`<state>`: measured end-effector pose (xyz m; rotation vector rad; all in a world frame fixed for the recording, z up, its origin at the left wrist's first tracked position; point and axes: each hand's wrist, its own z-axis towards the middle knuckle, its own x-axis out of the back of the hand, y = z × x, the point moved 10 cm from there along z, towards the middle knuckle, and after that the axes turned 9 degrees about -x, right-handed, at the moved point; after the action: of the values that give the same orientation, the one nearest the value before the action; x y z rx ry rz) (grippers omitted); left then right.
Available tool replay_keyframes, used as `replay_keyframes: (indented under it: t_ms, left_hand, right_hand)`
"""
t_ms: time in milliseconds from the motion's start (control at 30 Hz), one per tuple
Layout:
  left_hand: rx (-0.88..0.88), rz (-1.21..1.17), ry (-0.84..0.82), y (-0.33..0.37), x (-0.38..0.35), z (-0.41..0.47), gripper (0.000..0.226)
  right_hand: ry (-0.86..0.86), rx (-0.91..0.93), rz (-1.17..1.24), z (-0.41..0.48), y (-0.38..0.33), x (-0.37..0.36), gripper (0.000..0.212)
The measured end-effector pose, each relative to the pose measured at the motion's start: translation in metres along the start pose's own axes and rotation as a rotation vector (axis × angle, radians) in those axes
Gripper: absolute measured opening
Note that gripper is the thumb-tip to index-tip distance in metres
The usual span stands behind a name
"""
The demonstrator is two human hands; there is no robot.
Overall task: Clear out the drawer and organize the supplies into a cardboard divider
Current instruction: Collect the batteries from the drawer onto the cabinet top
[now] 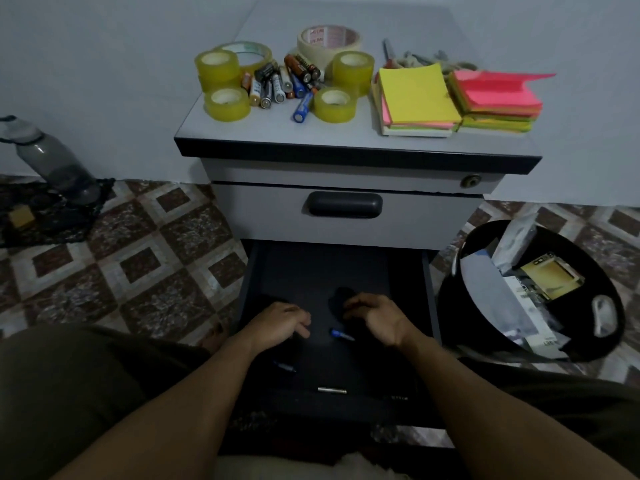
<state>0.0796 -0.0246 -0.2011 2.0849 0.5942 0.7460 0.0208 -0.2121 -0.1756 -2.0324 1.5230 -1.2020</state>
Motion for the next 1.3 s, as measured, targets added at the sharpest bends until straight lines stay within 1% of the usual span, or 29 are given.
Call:
replay_keyframes:
  t_ms: [67, 100, 133, 167, 233, 267, 300, 400, 467, 533, 567, 667, 700, 833, 900, 933, 1033, 1167, 1267, 1300]
  left_hand:
    - [0.03, 0.026, -0.012, -0.002, 0.0, -0.003, 0.02]
    - [0.049, 0.032, -0.016, -0.003, 0.0, -0.006, 0.022]
    - [0.067, 0.036, -0.026, -0.002, -0.001, -0.008, 0.025]
    - [0.087, 0.044, -0.043, 0.0, -0.002, -0.012, 0.029]
    - [0.158, 0.088, -0.103, 0.001, -0.007, -0.02, 0.038]
    - [0.211, 0.115, -0.141, -0.002, -0.009, -0.024, 0.041]
    - [0.268, 0.138, -0.182, -0.007, -0.011, -0.027, 0.044]
    - [0.433, 0.15, -0.296, -0.025, -0.017, -0.039, 0.05]
    - [0.483, 0.127, -0.33, -0.033, -0.021, -0.043, 0.053]
    - [0.48, 0.109, -0.315, -0.035, -0.023, -0.044, 0.051]
    - [0.471, 0.087, -0.298, -0.036, -0.024, -0.044, 0.049]
    - [0.447, 0.004, -0.277, -0.035, -0.032, -0.042, 0.044]
    - [0.436, -0.019, -0.274, -0.033, -0.035, -0.041, 0.043]
    - [0.401, -0.074, -0.257, -0.028, -0.043, -0.039, 0.042]
    - [0.399, -0.079, -0.242, -0.028, -0.044, -0.04, 0.041]
    - [0.397, -0.077, -0.239, -0.027, -0.043, -0.04, 0.041]
    - [0.389, -0.095, -0.225, -0.027, -0.041, -0.04, 0.041]
    - [0.371, -0.12, -0.216, -0.023, -0.041, -0.038, 0.041]
    - [0.366, -0.145, -0.214, -0.024, -0.041, -0.038, 0.041]
    - [0.365, -0.165, -0.211, -0.025, -0.042, -0.038, 0.04]
  right_hand:
    - [0.003, -0.024, 0.092, -0.006, 0.002, -0.003, 0.018]
    - [-0.031, -0.065, 0.155, -0.011, 0.005, -0.008, 0.019]
    - [-0.099, -0.128, 0.209, -0.016, 0.01, -0.017, 0.02]
    - [-0.2, -0.22, 0.212, -0.024, 0.018, -0.029, 0.02]
    - [-0.401, -0.389, 0.078, -0.041, 0.035, -0.054, 0.02]
    - [-0.449, -0.428, 0.015, -0.045, 0.042, -0.061, 0.022]
    - [-0.462, -0.448, -0.02, -0.047, 0.047, -0.065, 0.023]
    - [-0.47, -0.473, -0.022, -0.047, 0.049, -0.071, 0.026]
    - [-0.469, -0.468, 0.009, -0.051, 0.043, -0.068, 0.027]
    - [-0.4, -0.439, 0.037, -0.05, 0.036, -0.054, 0.027]
    - [-0.356, -0.427, -0.005, -0.048, 0.034, -0.044, 0.03]
    - [-0.222, -0.415, -0.253, -0.042, 0.033, -0.014, 0.043]
    - [-0.201, -0.425, -0.29, -0.042, 0.033, -0.007, 0.045]
    - [-0.277, -0.518, -0.252, -0.054, 0.032, -0.016, 0.045]
    - [-0.28, -0.509, -0.309, -0.05, 0.031, -0.017, 0.046]
    - [-0.256, -0.489, -0.329, -0.047, 0.028, -0.013, 0.045]
    - [-0.211, -0.482, -0.219, -0.04, 0.032, -0.001, 0.048]
    - [-0.305, -0.6, -0.113, -0.051, 0.049, -0.015, 0.057]
    - [-0.265, -0.552, -0.143, -0.046, 0.048, -0.013, 0.058]
    - [-0.237, -0.526, -0.095, -0.043, 0.046, -0.011, 0.056]
